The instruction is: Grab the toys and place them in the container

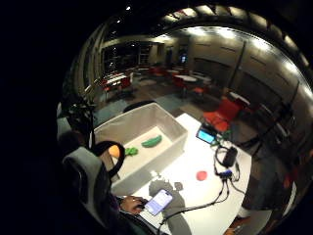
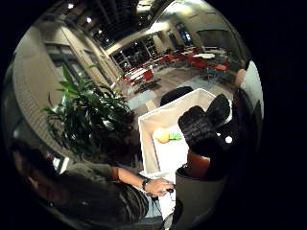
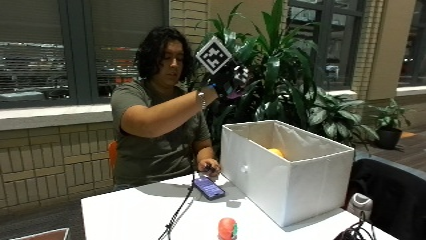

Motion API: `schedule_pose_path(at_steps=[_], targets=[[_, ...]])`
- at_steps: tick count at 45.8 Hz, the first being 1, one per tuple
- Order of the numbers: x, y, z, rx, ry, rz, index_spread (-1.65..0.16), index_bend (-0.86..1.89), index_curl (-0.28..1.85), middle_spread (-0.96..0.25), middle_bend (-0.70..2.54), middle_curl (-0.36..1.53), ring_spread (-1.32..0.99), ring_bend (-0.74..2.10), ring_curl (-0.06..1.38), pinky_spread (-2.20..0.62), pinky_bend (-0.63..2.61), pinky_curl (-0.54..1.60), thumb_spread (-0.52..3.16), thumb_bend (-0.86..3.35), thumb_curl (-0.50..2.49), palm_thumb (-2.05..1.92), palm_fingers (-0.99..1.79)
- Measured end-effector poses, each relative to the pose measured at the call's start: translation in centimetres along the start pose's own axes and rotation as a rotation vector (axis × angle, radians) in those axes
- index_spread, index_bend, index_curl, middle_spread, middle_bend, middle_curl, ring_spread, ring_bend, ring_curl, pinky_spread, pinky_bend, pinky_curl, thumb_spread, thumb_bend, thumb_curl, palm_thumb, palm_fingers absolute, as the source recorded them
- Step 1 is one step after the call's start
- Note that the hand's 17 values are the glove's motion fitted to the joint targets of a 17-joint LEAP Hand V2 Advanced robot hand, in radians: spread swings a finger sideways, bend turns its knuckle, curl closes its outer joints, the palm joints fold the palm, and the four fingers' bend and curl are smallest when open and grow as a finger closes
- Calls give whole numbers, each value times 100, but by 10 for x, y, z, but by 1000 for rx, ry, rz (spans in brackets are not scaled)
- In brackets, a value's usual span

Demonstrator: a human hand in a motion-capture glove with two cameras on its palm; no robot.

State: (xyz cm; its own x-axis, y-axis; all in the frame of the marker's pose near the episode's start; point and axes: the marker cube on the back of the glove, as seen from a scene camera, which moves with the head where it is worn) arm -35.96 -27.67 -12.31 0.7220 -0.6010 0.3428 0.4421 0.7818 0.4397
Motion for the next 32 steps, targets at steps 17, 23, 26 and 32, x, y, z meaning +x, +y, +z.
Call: schedule_pose_path(at_steps=[17,23,26,32], targets=[[28,-27,71,-276,355,-33,-40,30,98,-33,58,83,-28,109,51,-27,106,52,115,-13,38,-18,-1],[65,3,46,-265,425,49,-42,15,82,-26,44,73,-27,92,36,-17,106,42,95,-14,33,-19,1],[94,23,34,-262,498,145,-42,7,75,-26,44,70,-29,105,35,-19,110,39,91,-13,31,-18,20],[160,74,22,-331,587,315,-41,-8,57,-33,71,75,-34,137,41,-31,116,37,94,-9,28,-12,68]])
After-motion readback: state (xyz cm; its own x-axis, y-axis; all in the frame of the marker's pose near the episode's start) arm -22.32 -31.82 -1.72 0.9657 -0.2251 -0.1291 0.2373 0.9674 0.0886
